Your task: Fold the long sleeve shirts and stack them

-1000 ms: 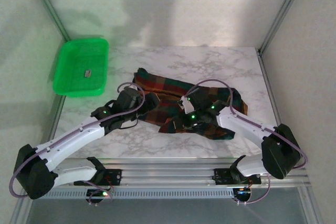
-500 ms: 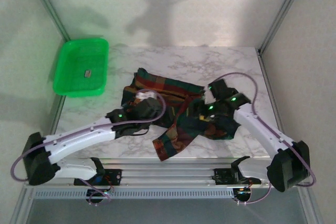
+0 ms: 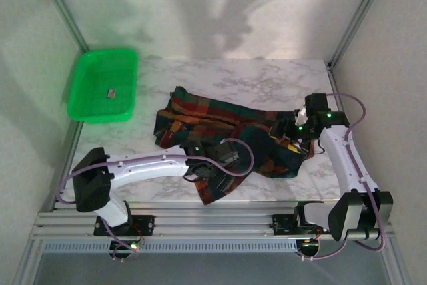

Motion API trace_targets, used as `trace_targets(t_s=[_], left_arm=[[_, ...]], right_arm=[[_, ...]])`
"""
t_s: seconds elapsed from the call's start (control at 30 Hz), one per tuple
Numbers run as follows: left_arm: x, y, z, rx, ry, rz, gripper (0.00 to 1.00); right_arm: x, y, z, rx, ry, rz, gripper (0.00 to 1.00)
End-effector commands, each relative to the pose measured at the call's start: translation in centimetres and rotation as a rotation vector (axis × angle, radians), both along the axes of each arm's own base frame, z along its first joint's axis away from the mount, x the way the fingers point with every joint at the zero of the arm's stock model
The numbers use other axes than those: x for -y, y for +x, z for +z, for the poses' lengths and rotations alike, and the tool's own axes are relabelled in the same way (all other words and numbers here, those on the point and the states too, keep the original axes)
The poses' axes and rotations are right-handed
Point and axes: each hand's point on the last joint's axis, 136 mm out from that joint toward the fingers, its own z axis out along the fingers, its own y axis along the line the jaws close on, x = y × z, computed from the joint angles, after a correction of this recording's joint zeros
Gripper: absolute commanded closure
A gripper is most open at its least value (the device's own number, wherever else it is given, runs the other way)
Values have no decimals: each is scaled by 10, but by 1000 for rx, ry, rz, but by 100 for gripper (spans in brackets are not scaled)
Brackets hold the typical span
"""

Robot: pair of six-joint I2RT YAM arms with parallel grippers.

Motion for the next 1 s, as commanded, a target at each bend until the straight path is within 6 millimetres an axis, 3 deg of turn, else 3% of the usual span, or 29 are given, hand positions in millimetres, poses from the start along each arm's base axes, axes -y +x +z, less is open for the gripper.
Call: trace_targets(t_s=[0.0, 0.07, 0.33, 0.47, 0.6, 0.7, 0.83, 0.97], left_arm=[[-12, -30, -23, -117, 105, -118, 23], [-20, -33, -36, -135, 137, -104, 30], [-26, -40, -62, -191, 173, -64, 34], [-32, -33, -70, -156, 214, -58, 35], [-38, -30, -86, -143, 266, -39, 42], [-46, -25, -98, -121, 302, -26, 56], [-56, -13, -108, -56, 356, 9, 92], [-54, 13, -83, 69, 334, 79, 99]], right_arm=[[-6, -17, -1, -22, 43, 33, 21], [-8, -20, -2, -21, 59, 34, 21], [-7, -27, -10, -39, 58, 29, 20], [-7, -26, -12, -34, 55, 27, 20], [-5, -24, -11, -31, 47, 22, 20], [-2, -22, -12, -22, 37, 14, 20], [8, -17, -16, -22, 3, -32, 20], [11, -8, -17, -5, -2, -60, 20]])
